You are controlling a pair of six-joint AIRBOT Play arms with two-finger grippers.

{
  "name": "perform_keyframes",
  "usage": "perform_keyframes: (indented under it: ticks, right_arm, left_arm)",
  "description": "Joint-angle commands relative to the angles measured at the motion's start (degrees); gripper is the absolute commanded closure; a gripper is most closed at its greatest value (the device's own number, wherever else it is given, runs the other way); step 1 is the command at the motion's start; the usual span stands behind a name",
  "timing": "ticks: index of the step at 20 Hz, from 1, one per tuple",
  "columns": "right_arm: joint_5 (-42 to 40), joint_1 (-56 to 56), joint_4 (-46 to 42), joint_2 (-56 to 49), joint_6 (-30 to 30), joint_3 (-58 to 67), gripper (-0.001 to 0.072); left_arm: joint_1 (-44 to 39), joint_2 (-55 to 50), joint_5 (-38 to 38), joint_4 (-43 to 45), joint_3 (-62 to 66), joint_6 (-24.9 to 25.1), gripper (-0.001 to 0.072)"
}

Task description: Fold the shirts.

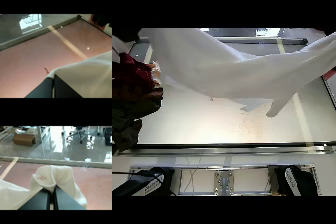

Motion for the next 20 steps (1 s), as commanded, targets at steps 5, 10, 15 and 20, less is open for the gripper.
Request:
perform_keyframes:
  ticks: [5, 10, 15, 20]
  right_arm:
    - [1.90, -0.28, 4.70, -4.81, 1.11, -7.30, 0.0683]
    - [-11.87, 6.62, 5.66, -18.88, 0.31, -20.28, 0.0683]
    - [-35.60, 17.81, 6.75, -37.31, 0.33, -22.60, 0.0682]
    - [-60.74, 25.42, 8.02, -47.43, 0.68, -22.62, 0.0659]
  left_arm:
    - [0.28, 3.87, -6.05, 17.84, -27.19, -8.50, 0.0695]
    - [0.31, -0.92, 19.47, 26.64, -54.99, -19.04, 0.0695]
    - [0.37, -13.27, 43.93, 32.46, -56.52, -35.39, 0.0695]
    - [0.37, -19.39, 59.65, 33.94, -50.73, -44.00, 0.0693]
